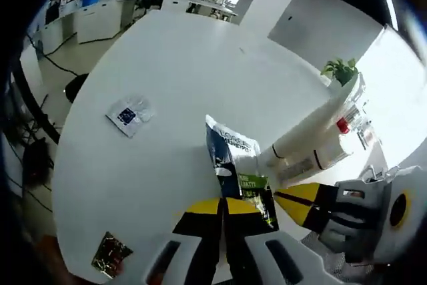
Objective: Arrange the skincare products in the storage area until every visible bottle or jar stands upright without overlapping.
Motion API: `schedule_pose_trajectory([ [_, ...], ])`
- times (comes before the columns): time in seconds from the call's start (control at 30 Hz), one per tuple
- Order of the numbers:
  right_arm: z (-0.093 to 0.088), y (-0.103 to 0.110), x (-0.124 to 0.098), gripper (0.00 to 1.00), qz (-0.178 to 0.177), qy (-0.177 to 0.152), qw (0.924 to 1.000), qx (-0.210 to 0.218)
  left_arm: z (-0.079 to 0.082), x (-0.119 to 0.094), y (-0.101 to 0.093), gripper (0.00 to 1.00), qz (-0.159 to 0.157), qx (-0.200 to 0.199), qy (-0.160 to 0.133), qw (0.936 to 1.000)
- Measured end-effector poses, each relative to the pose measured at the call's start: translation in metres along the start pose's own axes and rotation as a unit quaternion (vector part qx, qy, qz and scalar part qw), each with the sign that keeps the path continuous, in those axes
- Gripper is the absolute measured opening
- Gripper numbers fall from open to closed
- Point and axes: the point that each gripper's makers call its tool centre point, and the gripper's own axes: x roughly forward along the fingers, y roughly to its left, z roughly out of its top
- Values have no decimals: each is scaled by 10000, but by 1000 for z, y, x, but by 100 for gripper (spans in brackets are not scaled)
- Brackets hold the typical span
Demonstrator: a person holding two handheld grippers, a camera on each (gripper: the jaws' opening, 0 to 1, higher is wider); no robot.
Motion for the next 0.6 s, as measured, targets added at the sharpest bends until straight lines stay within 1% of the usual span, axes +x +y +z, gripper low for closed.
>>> schedule_pose_trajectory([
  [0.03, 1, 3, 0, 0, 34, -22, 10000, 18, 2, 0, 4, 0, 117, 84, -17, 9999],
  [0.07, 2, 9, 0, 0, 208, -58, 9998, 27, 4, -2, 9, 0, 232, 134, -60, 9996],
  [0.1, 1, 11, 0, 0, 252, -32, 9997, 49, 6, -2, 11, 0, 249, 104, -101, 9996],
  [0.17, -7, 18, 4, 0, 421, 122, 9990, -94, 4, -1, 13, 0, 187, -153, -119, 9996],
  [0.2, -11, 23, 5, 0, 550, 193, 9982, -137, 2, -1, 12, 0, 106, -358, -69, 9993],
  [0.23, -15, 27, 7, 0, 650, 225, 9975, -170, 0, 0, 13, 0, 59, -479, -41, 9988],
  [0.27, -17, 31, 7, 0, 757, 282, 9965, -232, 1, 0, 15, 0, 68, -502, -49, 9987],
  [0.33, -14, 33, 7, 0, 737, 167, 9967, -301, 4, 0, 18, 0, 183, -367, -121, 9991],
  [0.37, -12, 33, 8, 0, 724, 112, 9962, -461, 4, 1, 20, 0, 290, -124, -128, 9994],
  [0.4, -13, 34, 10, 0, 713, 132, 9959, -538, 4, 2, 19, 1, 293, -39, -158, 9994],
  [0.43, -17, 35, 12, 0, 729, 196, 9953, -614, 4, 3, 17, 1, 260, -25, -189, 9995],
  [0.47, -25, 37, 14, 0, 789, 363, 9942, -635, 4, 4, 15, 1, 191, -23, -225, 9996],
  [0.5, -26, 36, 15, 0, 768, 339, 9945, -622, 4, 6, 14, 1, 158, -57, -238, 9996],
  [0.53, -25, 34, 14, 0, 749, 234, 9947, -670, 5, 8, 16, 1, 179, -116, -267, 9994],
  [0.6, -27, 27, 15, 0, 623, 268, 9947, -774, 3, 10, 17, 1, 125, -175, -210, 9995],
])
